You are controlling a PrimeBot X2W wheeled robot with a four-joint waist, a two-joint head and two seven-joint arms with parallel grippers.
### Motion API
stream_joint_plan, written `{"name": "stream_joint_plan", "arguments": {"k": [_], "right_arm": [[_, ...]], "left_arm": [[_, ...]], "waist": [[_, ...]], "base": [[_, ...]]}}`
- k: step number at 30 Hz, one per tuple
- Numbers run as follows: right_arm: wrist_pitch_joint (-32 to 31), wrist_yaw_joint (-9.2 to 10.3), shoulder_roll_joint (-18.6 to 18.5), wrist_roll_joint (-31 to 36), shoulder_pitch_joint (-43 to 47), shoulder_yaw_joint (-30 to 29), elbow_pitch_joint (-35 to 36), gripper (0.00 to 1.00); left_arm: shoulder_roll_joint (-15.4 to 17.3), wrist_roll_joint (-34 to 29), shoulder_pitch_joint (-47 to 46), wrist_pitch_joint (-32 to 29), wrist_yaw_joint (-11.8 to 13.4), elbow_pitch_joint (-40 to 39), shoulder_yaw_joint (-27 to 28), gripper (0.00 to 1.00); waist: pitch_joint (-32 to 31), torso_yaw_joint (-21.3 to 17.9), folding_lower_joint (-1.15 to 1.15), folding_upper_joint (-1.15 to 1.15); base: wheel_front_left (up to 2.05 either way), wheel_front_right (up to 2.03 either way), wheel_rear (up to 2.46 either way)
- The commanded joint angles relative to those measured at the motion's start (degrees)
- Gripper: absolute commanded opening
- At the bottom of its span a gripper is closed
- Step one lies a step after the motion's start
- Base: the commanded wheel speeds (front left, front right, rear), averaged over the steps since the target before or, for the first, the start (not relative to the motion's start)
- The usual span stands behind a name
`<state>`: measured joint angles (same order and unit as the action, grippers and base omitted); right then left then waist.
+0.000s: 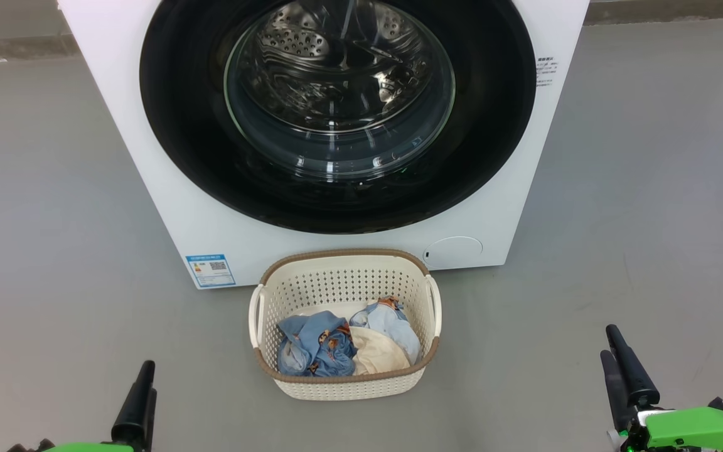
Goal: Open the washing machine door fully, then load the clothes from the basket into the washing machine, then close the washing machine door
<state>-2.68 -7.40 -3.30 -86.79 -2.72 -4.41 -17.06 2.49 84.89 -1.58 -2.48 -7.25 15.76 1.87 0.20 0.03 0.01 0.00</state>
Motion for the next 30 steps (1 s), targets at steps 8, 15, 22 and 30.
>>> {"name": "stream_joint_plan", "arguments": {"k": [8,15,22,30], "right_arm": [[1.96,-0.02,-1.46,5.16,-4.33,1.65,1.66,1.0],[3.16,-0.03,-2.0,9.76,-5.21,2.62,1.89,1.0],[4.34,-0.03,-2.41,14.57,-5.86,3.58,2.02,1.0],[5.68,-0.04,-3.14,20.48,-6.73,4.89,1.81,1.0]], "left_arm": [[1.22,-6.19,-2.84,1.69,-0.11,-2.28,-0.07,1.0],[1.59,-10.87,-3.13,2.88,-0.12,-2.6,-0.67,1.0],[1.94,-15.31,-3.48,4.06,-0.13,-2.85,-1.09,1.0],[2.22,-20.57,-3.82,5.4,-0.14,-3.15,-1.16,1.0]], "waist": [[0.03,0.01,-0.01,0.0],[0.11,0.03,-0.01,0.0],[0.13,0.08,-0.01,0.0],[0.14,0.2,-0.01,0.0]], "base": [[0.0,0.0,0.0],[0.0,0.0,0.0],[0.0,0.0,0.0],[0.0,0.0,0.0]]}}
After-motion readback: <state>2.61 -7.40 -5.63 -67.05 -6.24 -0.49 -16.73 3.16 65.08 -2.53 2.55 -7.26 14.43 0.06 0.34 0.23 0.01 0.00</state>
